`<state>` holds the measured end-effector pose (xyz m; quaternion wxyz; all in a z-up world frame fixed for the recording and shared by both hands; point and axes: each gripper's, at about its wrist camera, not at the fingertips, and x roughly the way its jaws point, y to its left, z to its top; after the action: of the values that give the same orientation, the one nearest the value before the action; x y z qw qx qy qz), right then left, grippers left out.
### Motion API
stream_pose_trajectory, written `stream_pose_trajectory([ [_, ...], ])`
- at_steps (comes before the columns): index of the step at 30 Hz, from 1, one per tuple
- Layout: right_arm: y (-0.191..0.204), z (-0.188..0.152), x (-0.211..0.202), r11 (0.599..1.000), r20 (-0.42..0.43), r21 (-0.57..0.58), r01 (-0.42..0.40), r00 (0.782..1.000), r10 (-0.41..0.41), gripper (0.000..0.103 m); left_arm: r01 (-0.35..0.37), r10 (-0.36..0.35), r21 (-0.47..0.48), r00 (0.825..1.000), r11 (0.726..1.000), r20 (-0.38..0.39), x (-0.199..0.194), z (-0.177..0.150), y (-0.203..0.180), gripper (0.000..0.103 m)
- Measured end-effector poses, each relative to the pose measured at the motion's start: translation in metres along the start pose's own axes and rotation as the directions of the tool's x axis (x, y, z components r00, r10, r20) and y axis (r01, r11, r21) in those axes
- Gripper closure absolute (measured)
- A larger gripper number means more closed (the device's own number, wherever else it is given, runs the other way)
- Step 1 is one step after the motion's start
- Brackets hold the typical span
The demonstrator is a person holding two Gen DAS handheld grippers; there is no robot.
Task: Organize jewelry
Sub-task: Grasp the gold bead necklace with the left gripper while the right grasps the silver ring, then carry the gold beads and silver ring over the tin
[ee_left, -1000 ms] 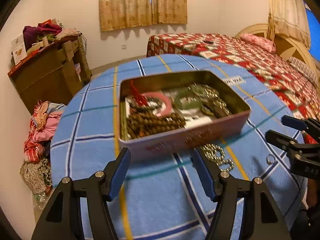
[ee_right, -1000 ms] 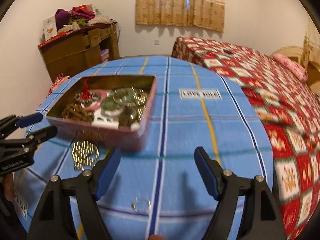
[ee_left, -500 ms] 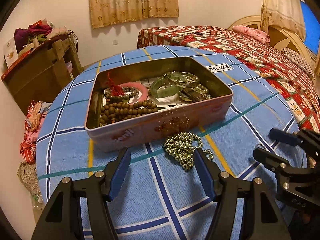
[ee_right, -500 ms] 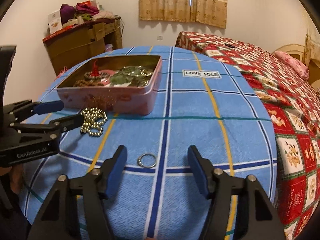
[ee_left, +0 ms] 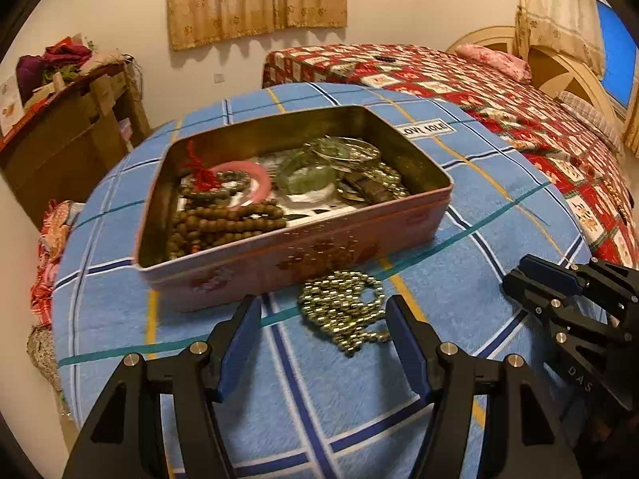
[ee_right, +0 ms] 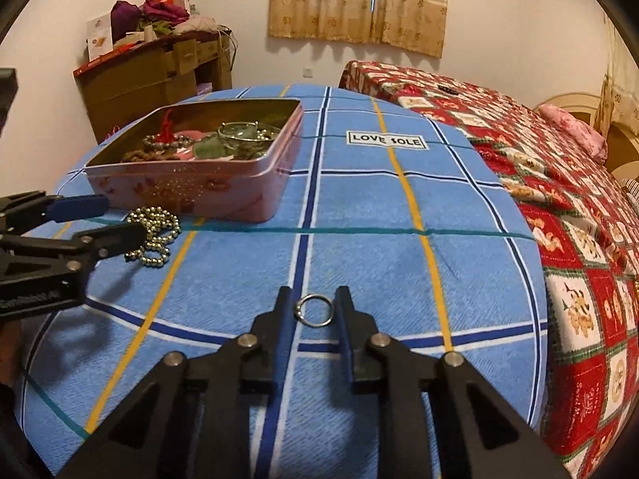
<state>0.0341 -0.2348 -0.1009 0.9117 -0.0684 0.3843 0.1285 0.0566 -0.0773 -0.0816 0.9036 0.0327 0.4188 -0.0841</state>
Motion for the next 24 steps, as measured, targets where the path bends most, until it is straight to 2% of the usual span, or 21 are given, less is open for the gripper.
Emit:
stream_pose_trajectory([
  [2, -0.001, 0.000, -0.001, 1.000, 0.002, 0.004, -0.004, 1.000, 0.004, 0.080, 0.003, -0.003, 0.001, 1.000, 1.000, -0.006, 0.004, 0.000, -0.001, 0.041],
  [3, -0.001, 0.000, -0.001, 1.000, 0.004, 0.004, -0.005, 1.000, 0.005, 0.080, 0.012, -0.012, 0.002, 1.000, 1.000, -0.014, 0.006, -0.001, -0.001, 0.060],
  [6, 0.000, 0.001, -0.002, 1.000, 0.009, 0.004, -0.013, 1.000, 0.013, 0.080, 0.036, -0.036, 0.001, 0.999, 0.999, -0.005, 0.003, -0.002, 0.002, 0.082],
  [9, 0.000, 0.002, -0.003, 1.000, 0.013, 0.007, -0.022, 1.000, 0.022, 0.080, 0.051, -0.051, 0.007, 0.999, 0.999, 0.001, 0.000, -0.004, 0.003, 0.092],
  [15, 0.002, 0.004, -0.006, 0.999, 0.021, 0.003, -0.033, 0.999, 0.032, 0.081, 0.052, -0.052, 0.014, 0.998, 0.999, 0.022, -0.012, -0.011, 0.011, 0.094],
  [24, 0.008, 0.010, -0.015, 0.999, 0.046, -0.012, -0.049, 0.998, 0.049, 0.081, 0.037, -0.035, -0.024, 0.996, 0.999, 0.084, -0.041, -0.011, 0.034, 0.094],
])
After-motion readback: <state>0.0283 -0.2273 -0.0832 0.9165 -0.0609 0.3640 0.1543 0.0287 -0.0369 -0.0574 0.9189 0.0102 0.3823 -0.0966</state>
